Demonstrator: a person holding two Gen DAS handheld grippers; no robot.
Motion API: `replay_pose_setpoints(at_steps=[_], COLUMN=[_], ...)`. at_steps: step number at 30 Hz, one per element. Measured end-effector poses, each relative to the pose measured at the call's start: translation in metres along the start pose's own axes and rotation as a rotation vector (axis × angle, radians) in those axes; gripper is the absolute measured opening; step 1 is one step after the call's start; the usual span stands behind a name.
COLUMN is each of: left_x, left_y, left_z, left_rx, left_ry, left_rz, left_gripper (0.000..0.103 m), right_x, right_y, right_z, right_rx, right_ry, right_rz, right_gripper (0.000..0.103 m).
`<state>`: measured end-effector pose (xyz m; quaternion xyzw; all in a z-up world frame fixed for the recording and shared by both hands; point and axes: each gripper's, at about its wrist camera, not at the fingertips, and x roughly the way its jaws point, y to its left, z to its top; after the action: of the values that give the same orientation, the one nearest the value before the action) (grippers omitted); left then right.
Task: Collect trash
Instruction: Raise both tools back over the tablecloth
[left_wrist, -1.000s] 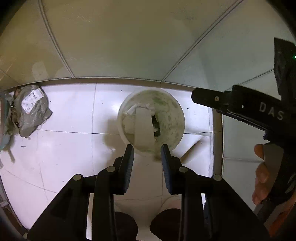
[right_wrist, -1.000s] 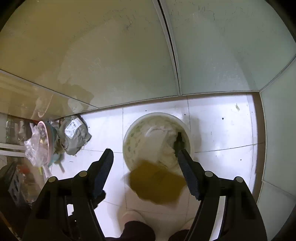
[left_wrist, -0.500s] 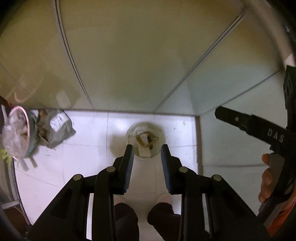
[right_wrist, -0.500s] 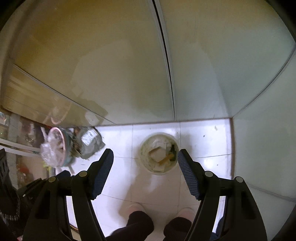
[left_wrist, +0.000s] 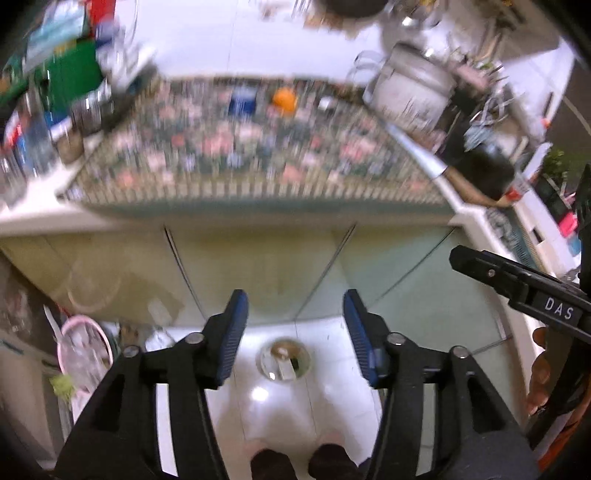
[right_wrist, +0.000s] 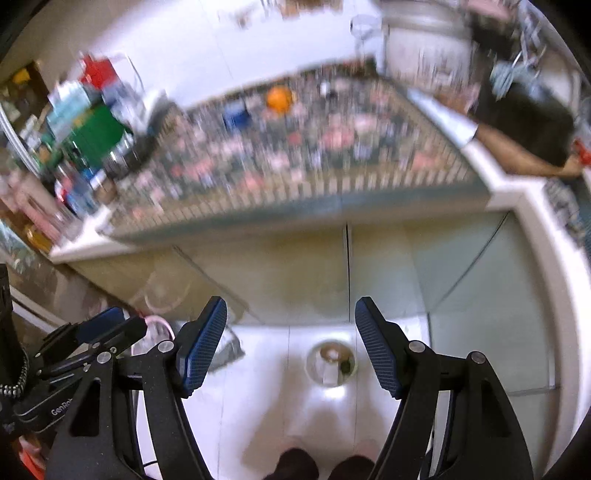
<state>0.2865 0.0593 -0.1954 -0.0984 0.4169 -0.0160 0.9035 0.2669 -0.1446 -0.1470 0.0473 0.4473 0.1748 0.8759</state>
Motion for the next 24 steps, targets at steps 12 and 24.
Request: replay_pose_setpoints(at_steps=[12, 24], left_x=[-0.096, -0.045], left_y=[-0.007, -0.031], left_z=[0.049, 0.136], left_rx=[0.073, 0.050], left_ry=[-0.218, -0.265], left_rz=[0.027, 0.097], left_gripper=[0.099, 0.099], right_x=[-0.092, -0.057], right_y=[0.024, -0.019], right_z=[0.041, 0.116], right_rx=[-0.047, -0.093], right_ry=[-0.262, -0.288], right_rz=[-0.107, -0.049], right_gripper=[0.083, 0.084])
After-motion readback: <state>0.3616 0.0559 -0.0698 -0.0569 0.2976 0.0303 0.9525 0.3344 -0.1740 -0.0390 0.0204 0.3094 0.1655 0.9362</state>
